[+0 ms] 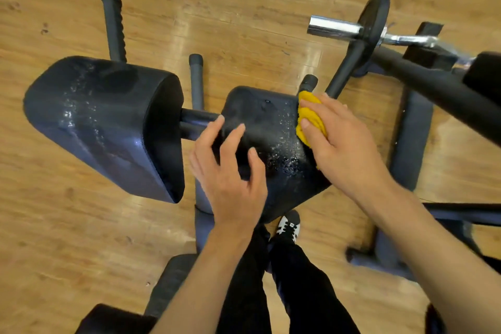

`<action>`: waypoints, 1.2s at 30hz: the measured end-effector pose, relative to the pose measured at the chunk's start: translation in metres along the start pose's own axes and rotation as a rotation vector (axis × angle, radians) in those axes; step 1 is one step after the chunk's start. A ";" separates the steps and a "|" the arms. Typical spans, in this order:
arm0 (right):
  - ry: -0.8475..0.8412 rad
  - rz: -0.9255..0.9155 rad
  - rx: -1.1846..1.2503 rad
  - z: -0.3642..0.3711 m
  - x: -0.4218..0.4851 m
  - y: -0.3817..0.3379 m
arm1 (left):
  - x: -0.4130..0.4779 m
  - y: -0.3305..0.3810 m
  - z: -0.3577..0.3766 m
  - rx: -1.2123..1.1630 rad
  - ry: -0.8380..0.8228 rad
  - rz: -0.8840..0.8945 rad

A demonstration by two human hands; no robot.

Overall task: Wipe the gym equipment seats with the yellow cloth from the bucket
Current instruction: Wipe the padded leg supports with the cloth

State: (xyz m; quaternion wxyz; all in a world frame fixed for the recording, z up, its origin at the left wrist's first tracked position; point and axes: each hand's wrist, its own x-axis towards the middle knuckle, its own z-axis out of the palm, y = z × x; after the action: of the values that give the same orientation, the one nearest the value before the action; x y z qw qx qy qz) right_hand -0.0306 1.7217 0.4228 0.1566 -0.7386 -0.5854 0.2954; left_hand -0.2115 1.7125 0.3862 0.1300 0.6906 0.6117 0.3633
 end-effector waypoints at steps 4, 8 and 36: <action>0.045 -0.036 0.013 0.002 0.001 -0.003 | -0.037 0.030 -0.008 -0.133 0.024 -0.419; 0.085 -0.077 0.109 0.000 -0.050 0.002 | -0.040 0.045 0.011 -0.217 0.051 -0.552; -0.539 -0.263 0.064 0.031 0.134 -0.051 | -0.035 0.048 0.066 -0.127 0.342 -0.497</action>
State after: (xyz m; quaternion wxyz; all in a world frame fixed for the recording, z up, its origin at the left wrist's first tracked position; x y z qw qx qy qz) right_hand -0.0703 1.8601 0.3948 0.0555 -0.5460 -0.6871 0.4761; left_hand -0.1316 1.6864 0.3572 0.1529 0.4393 0.7509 0.4688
